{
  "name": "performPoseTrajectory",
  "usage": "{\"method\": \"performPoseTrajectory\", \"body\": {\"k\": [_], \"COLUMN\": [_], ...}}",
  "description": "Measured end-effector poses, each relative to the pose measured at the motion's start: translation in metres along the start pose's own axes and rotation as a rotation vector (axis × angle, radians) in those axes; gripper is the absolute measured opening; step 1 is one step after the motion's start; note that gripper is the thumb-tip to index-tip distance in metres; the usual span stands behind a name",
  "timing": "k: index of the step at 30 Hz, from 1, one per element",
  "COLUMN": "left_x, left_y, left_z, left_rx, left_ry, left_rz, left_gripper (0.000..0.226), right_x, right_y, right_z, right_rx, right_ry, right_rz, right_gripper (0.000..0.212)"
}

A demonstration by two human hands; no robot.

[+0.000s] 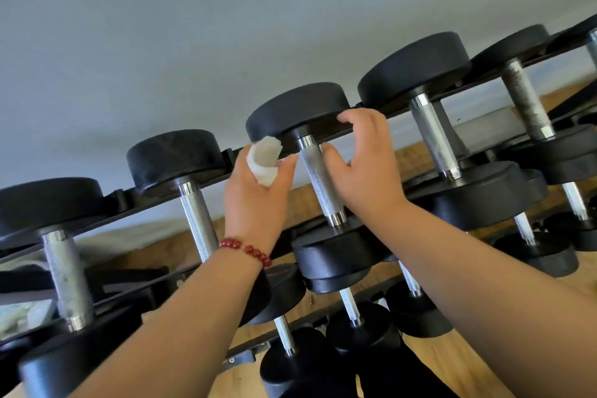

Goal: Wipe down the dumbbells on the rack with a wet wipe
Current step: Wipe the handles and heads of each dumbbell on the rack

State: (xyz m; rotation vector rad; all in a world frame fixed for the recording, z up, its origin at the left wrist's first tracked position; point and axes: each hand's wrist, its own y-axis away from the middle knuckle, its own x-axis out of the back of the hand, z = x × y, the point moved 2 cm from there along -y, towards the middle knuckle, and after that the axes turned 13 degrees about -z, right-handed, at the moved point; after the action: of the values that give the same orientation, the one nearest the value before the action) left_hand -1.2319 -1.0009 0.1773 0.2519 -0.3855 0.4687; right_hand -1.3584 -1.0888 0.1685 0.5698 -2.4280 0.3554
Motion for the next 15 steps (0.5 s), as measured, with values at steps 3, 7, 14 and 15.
{"method": "performPoseTrajectory", "body": {"k": [3, 7, 14, 15], "left_x": [0.02, 0.012, 0.009, 0.007], "left_y": [-0.015, -0.048, -0.071, -0.068], "left_z": [0.016, 0.03, 0.03, 0.03], "left_rx": [-0.289, -0.278, -0.268, -0.281], "left_ry": [-0.193, -0.37, -0.405, -0.41], "left_rz": [0.193, -0.041, -0.153, -0.152], "left_gripper": [0.031, 0.054, 0.074, 0.078], "right_x": [-0.003, -0.013, -0.019, -0.019], "right_y": [-0.008, -0.023, -0.026, -0.026], "right_z": [-0.008, -0.013, -0.003, -0.002], "right_rx": [0.056, 0.032, 0.054, 0.06], "right_ry": [-0.011, -0.049, -0.136, -0.128], "right_rz": [0.01, -0.026, 0.01, 0.013], "right_gripper": [0.05, 0.047, 0.042, 0.041]}}
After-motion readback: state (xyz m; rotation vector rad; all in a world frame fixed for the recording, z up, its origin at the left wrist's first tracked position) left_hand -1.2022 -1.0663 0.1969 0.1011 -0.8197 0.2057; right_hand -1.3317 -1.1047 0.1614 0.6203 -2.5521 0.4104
